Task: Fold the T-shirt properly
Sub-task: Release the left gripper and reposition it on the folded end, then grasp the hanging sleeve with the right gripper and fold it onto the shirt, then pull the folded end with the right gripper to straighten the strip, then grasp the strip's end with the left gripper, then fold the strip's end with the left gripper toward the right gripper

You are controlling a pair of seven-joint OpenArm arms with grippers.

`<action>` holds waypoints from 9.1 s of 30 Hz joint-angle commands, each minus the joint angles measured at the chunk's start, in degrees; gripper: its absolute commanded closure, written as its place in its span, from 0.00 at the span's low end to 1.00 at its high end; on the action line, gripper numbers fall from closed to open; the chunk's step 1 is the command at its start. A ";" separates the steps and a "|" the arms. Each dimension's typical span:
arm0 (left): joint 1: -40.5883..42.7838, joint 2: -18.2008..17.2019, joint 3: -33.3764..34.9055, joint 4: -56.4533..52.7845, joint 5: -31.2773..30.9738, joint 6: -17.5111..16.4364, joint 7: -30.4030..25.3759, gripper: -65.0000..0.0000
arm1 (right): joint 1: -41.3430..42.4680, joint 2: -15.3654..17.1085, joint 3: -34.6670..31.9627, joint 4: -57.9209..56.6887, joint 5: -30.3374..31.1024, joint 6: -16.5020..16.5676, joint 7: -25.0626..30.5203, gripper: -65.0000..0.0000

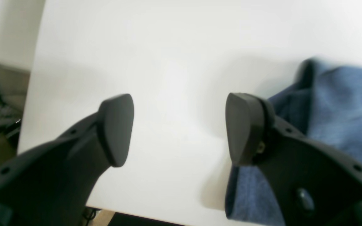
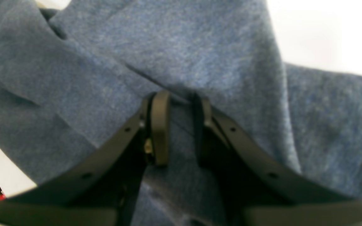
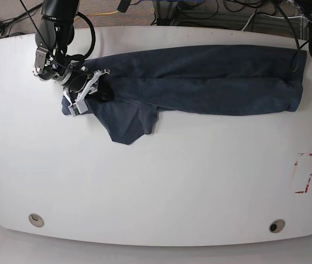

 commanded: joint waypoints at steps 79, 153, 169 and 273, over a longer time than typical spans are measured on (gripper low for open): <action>1.95 14.81 10.45 9.22 12.95 -0.06 -3.85 0.35 | 19.68 -3.30 -2.03 -2.01 -4.30 -1.87 -15.53 1.00; 3.54 13.49 13.35 20.56 9.61 -0.06 -3.68 0.35 | -9.15 -3.73 16.52 27.26 22.95 -1.87 -30.39 0.69; 4.41 13.66 5.88 20.73 -0.06 -0.06 4.94 0.20 | -4.05 -3.21 15.82 13.37 7.04 -1.87 -25.82 0.75; -1.92 34.06 55.55 24.51 -0.06 -0.06 4.85 0.58 | -3.53 -4.97 15.91 13.37 7.31 -1.87 -25.82 0.75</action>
